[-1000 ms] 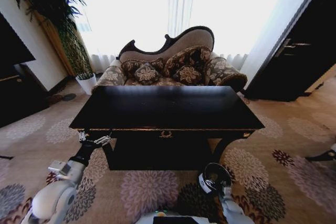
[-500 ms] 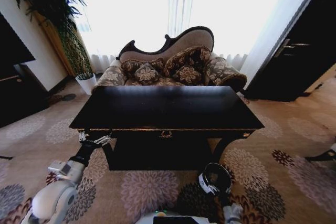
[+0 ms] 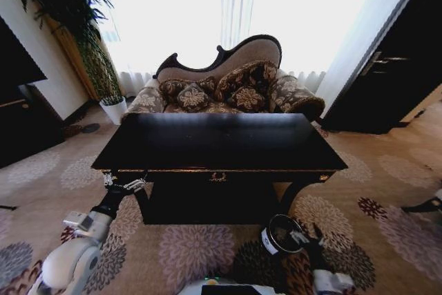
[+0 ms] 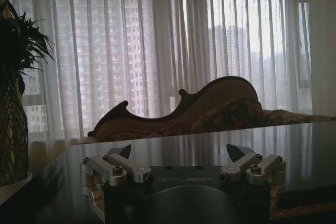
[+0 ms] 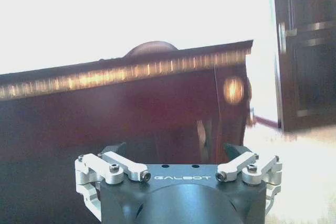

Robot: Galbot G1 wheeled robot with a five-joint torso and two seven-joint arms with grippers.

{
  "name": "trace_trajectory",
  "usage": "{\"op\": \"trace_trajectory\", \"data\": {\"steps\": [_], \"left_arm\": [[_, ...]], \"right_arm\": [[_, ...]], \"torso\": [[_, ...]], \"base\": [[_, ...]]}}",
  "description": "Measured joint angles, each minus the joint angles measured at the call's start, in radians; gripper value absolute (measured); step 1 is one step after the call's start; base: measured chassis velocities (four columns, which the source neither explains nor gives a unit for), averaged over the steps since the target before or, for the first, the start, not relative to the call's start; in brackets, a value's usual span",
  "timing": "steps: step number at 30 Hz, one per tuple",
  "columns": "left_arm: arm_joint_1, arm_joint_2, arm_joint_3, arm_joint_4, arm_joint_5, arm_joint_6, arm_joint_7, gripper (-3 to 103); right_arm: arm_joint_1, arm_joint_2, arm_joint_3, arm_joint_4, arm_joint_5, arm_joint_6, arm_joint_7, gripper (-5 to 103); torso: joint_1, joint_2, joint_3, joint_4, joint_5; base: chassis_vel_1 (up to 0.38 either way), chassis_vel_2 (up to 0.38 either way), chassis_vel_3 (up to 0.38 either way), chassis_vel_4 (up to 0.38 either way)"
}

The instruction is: Move to the front of the table and place the trash on the table into the trash bin.

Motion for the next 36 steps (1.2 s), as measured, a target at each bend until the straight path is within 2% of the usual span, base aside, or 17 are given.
{"op": "trace_trajectory", "data": {"steps": [5, 11, 22, 29, 36], "left_arm": [[0.0, 0.0, 0.0, 0.0, 0.0, 0.0, 0.0, 100], [0.0, 0.0, 0.0, 0.0, 0.0, 0.0, 0.0, 100], [0.0, 0.0, 0.0, 0.0, 0.0, 0.0, 0.0, 100], [0.0, 0.0, 0.0, 0.0, 0.0, 0.0, 0.0, 100], [0.0, 0.0, 0.0, 0.0, 0.0, 0.0, 0.0, 100]], "right_arm": [[-0.032, 0.001, 0.049, 0.114, 0.004, -0.012, 0.001, 100], [-0.036, -0.015, 0.07, 0.171, 0.001, -0.023, 0.004, 100], [0.037, -0.095, 0.087, 0.23, 0.01, -0.128, 0.022, 100], [0.098, -0.174, 0.085, 0.29, 0.032, -0.205, 0.041, 100], [0.103, -0.184, 0.072, 0.304, 0.03, -0.218, 0.044, 100]], "torso": [[0.0, 0.0, 0.0, 0.0, 0.0001], [0.0, 0.0, 0.0, 0.0001, 0.0002], [0.0, 0.0, 0.0, 0.0001, 0.0003], [0.0, 0.0, 0.0, 0.0002, 0.0001], [0.0, 0.0, 0.0, 0.0001, 0.0001]], "base": [[0.0, 0.0, 0.0, 0.0], [0.0, 0.0, 0.0, 0.0], [0.0, 0.0, 0.0, 0.0], [0.0, 0.0, 0.0, 0.0], [0.0, 0.0, 0.0, 0.0]]}}
